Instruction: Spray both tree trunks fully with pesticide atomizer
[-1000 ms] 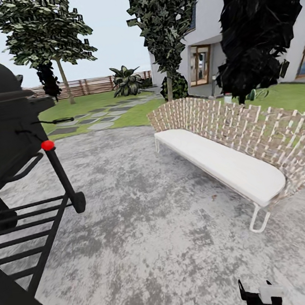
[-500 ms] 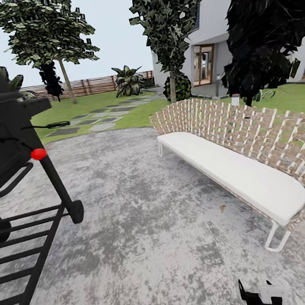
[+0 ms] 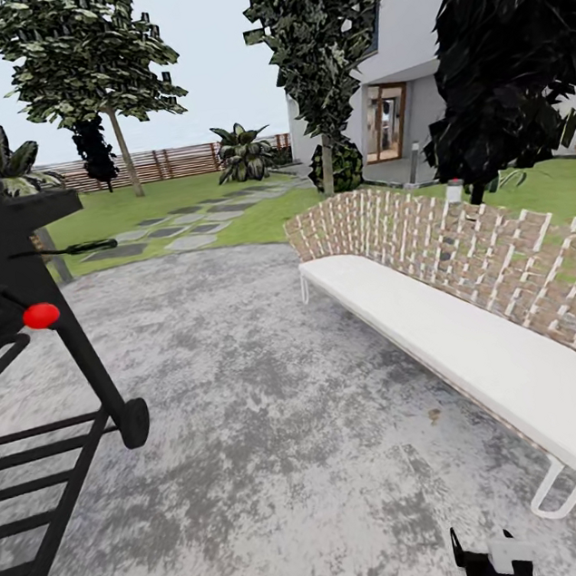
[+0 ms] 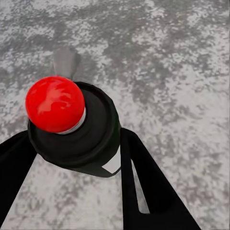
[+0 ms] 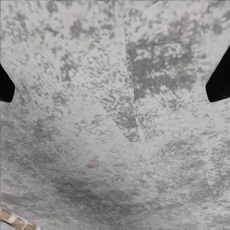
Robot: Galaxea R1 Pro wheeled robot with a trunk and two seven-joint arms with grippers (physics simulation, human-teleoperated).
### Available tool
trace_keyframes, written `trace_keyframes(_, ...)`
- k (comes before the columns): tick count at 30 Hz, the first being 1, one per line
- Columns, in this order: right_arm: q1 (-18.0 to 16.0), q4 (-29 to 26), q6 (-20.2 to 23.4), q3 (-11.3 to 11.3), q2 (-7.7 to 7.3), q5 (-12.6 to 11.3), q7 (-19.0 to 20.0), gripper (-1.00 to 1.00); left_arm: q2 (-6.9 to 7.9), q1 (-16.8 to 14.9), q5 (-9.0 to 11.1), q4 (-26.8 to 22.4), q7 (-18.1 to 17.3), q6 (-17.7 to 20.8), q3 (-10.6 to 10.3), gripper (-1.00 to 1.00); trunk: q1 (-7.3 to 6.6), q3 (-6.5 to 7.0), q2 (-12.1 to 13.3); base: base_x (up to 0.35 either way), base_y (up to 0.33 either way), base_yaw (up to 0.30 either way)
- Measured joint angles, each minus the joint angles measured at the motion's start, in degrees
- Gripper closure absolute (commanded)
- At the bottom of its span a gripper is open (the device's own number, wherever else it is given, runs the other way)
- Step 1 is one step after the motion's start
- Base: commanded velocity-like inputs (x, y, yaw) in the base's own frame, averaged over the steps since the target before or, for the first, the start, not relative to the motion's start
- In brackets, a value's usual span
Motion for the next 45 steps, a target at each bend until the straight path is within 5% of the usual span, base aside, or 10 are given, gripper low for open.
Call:
trace_keyframes(16,0.0,0.0,0.0,0.0,0.0,0.0,0.0,-1.0,0.02,0.0,0.0,0.0,0.0,0.0,0.0,1.0,0.0,0.0,0.0,0.341,-0.072,0.013)
trace_keyframes(45,0.0,0.0,0.0,0.0,0.0,0.1,0.0,-1.0,0.04,0.0,0.0,0.0,0.0,0.0,0.0,1.0,0.0,0.0,0.0,0.341,-0.058,0.211)
